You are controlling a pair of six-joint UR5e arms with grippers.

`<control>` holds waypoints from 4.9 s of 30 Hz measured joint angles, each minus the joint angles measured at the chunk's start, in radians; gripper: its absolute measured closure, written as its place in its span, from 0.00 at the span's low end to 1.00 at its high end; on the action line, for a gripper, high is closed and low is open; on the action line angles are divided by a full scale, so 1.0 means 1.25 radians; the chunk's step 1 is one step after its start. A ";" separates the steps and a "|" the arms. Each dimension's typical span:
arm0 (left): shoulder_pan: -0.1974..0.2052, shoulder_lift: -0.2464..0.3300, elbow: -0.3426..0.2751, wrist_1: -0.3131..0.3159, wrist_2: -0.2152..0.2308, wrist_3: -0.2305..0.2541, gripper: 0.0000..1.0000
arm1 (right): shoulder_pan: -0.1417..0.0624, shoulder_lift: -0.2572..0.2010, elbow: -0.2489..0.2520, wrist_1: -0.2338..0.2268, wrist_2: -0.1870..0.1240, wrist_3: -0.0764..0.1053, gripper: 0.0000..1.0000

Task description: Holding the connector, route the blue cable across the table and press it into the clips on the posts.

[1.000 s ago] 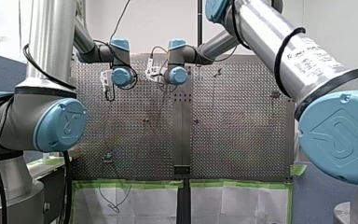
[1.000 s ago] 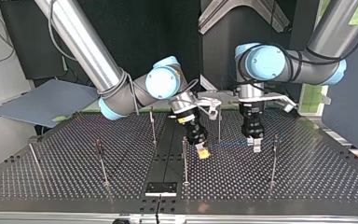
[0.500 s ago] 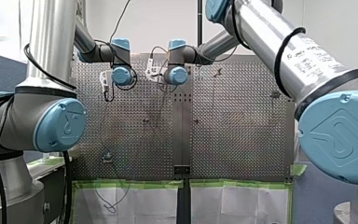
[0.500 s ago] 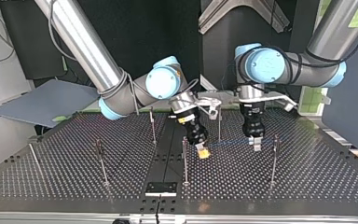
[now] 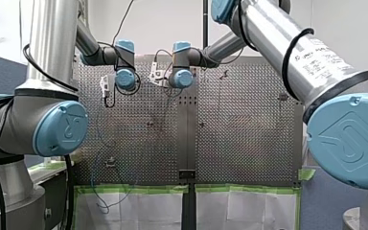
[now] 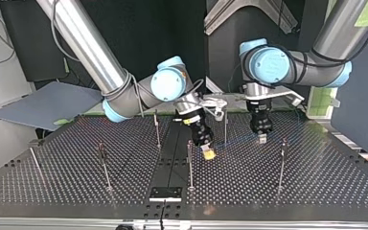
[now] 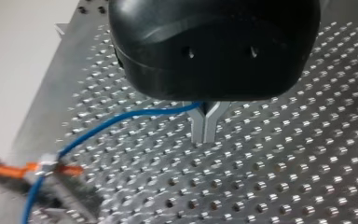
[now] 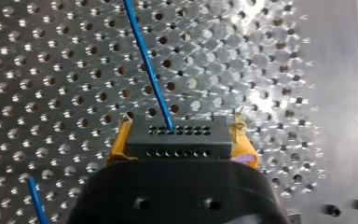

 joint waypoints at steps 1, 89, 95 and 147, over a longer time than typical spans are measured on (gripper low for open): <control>-0.002 0.000 -0.005 -0.001 0.000 0.001 0.99 | 0.000 0.000 0.004 0.000 0.000 0.000 1.00; 0.025 -0.302 -0.080 0.262 0.135 -0.047 0.99 | -0.085 0.036 0.240 -0.073 -0.021 0.002 1.00; 0.032 -0.307 -0.036 0.232 0.136 -0.044 0.99 | -0.095 0.036 0.239 -0.073 -0.024 0.003 1.00; -0.021 -0.137 -0.159 0.089 0.083 -0.021 0.00 | -0.113 0.036 0.240 -0.064 -0.043 0.009 1.00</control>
